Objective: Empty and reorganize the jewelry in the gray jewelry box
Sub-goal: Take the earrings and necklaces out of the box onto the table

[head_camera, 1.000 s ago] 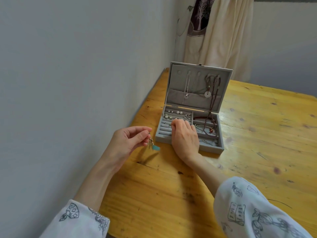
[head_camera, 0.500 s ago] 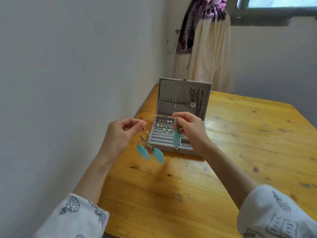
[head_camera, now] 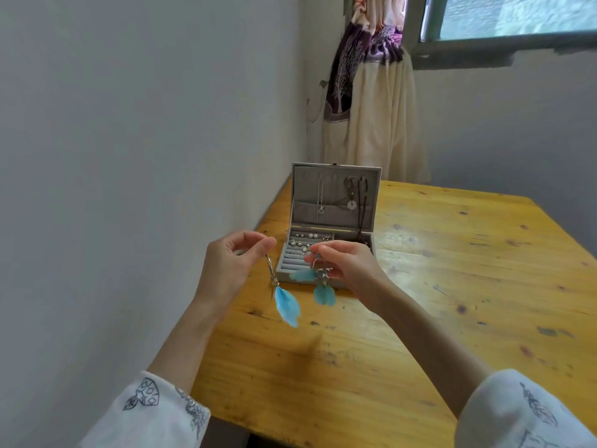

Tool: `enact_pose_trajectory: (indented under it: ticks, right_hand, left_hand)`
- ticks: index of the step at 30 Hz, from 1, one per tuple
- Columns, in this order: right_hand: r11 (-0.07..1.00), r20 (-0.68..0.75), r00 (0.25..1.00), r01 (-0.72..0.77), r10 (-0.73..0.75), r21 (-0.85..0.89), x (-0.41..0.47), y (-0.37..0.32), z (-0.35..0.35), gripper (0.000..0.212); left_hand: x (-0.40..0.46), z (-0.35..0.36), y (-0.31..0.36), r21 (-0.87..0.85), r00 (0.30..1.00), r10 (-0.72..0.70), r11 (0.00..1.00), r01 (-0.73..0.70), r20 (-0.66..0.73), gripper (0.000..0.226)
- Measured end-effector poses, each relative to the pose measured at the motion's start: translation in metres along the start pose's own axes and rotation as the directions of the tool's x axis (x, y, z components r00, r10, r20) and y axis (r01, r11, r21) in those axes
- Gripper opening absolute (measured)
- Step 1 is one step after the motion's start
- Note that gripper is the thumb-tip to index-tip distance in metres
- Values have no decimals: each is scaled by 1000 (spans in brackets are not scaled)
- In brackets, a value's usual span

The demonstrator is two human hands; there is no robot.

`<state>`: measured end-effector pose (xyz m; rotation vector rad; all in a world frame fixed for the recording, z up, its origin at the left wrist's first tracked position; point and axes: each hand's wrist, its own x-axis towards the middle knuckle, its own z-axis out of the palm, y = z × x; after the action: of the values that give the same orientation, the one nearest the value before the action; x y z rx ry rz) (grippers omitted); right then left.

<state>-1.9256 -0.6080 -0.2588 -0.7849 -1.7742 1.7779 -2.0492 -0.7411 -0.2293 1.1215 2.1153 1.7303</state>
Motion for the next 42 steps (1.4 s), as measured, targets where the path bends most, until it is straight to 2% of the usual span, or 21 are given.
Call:
enact_pose_trajectory:
  ticks: [3,4,5,8,11,13,16,18,22,28,31,36,38,42]
  right_hand:
    - [956,-15,987,154,-163,-249,-8,-1,4,18]
    - [917,-5,974,211,-227,-339,-10,-1,5,20]
    - [871,19,961,259,-276,-417,-13,-2,6,23]
    - [775,108,951,300,-291,-555,-20,-8,9,34]
    - [746,131,935,343,-330,-571,-26,-14,11,18]
    - [812,115,929,364,-352,-457,-29,-17,12,9]
    - [954,117,966,249,-232,-167,-32,-20,13,8]
    - [982,115,984,150,-136,-116,-31,-18,13,7]
    - [995,97,995,-10,20,-97,-30,-7,12,7]
    - [968,112,975,-168,191,-186,-27,15,10,9]
    - [930,134,953,-224,272,-293,-17,29,13,12]
    - [887,44,942,-298,334,-352,8,53,21,12]
    - [879,-4,951,-286,308,-380,19,59,22,11]
    - [869,-67,983,-182,170,-460,37,69,27,8]
  left_hand:
    - [-7,-1,-7,283,968,253,929,-240,-8,4]
    - [-9,-1,-10,333,950,312,896,-295,1,5]
    - [-10,-2,-12,334,949,315,895,-295,-8,4]
    - [-12,-5,-12,68,994,94,994,-91,-47,2]
    - [-13,-7,-12,-119,985,-36,993,16,-167,2]
    - [-14,-11,-12,-156,986,-69,987,45,-151,4]
    - [-20,-9,-13,-257,994,-108,960,109,18,8]
    - [-20,-8,-15,-306,985,-175,937,166,-2,9]
    - [-21,-2,-22,-187,968,-236,951,248,86,9]
    - [-21,-2,-46,-100,921,-315,934,344,231,18]
    - [-14,4,-63,-3,868,-371,919,394,330,18]
    - [2,22,-91,165,799,-445,895,414,405,16]
    - [9,28,-97,168,810,-426,905,392,404,14]
    - [23,37,-109,217,901,-312,942,254,301,11]
